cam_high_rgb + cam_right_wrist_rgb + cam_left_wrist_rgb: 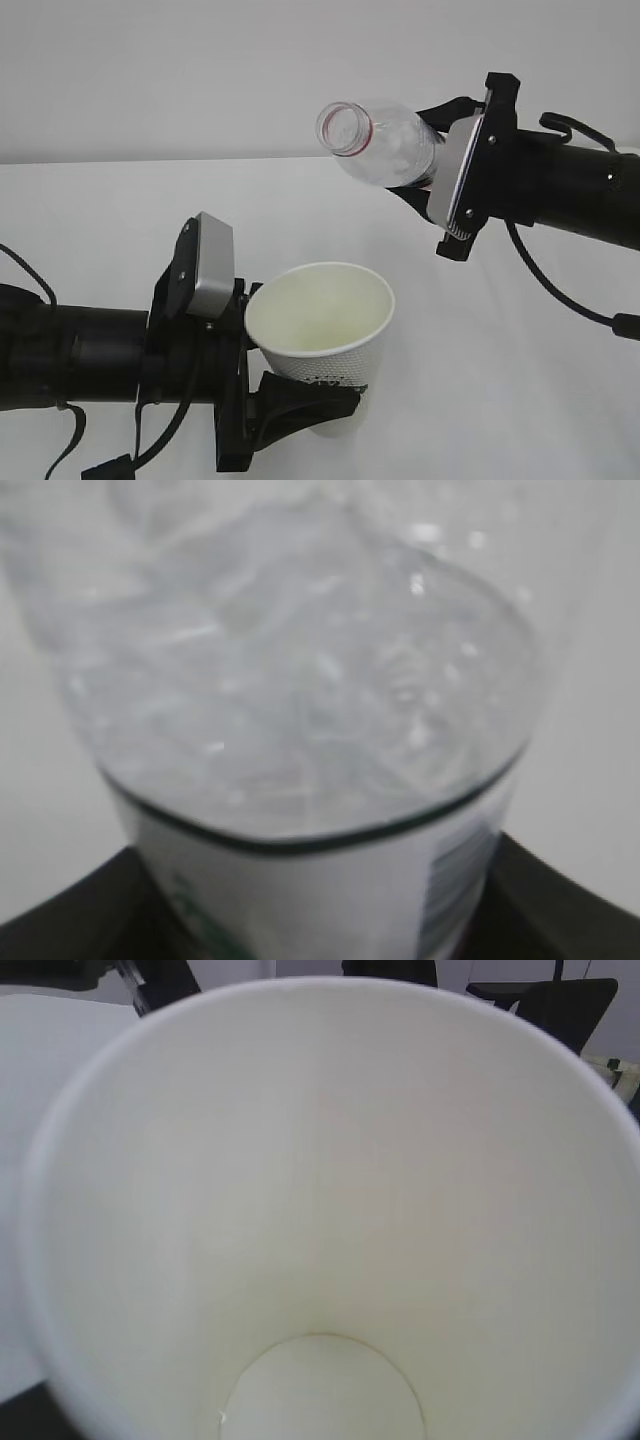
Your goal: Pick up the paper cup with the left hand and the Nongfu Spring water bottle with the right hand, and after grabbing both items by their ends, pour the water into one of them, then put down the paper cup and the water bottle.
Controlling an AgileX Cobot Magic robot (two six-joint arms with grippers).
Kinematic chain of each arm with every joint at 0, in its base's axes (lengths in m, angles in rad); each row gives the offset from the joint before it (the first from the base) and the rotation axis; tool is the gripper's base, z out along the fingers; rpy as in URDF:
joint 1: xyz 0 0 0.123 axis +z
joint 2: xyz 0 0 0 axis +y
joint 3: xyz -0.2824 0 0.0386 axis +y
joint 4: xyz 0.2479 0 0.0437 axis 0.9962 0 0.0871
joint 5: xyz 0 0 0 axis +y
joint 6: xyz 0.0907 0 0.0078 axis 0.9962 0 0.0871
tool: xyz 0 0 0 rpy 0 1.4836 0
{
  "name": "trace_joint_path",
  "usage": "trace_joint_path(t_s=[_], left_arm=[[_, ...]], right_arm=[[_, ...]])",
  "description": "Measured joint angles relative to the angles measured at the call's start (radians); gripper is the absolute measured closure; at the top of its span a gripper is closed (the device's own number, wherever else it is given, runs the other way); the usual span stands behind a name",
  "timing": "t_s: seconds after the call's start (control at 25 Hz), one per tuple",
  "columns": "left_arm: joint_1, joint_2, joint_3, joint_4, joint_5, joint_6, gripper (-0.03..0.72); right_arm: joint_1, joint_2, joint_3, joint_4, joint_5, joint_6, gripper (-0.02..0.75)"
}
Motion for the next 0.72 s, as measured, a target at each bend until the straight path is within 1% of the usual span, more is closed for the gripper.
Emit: trace_joint_path(t_s=[0.28,0.72], left_arm=[[0.002,0.000,0.000,-0.051,0.002,0.002,0.151],[0.032,0.000,0.000,-0.059,0.002,0.008,0.151]], right_arm=[[0.000,0.000,0.000,0.051,-0.037,-0.072,0.267],[0.000,0.000,0.000,0.080,-0.044,-0.141,0.267]])
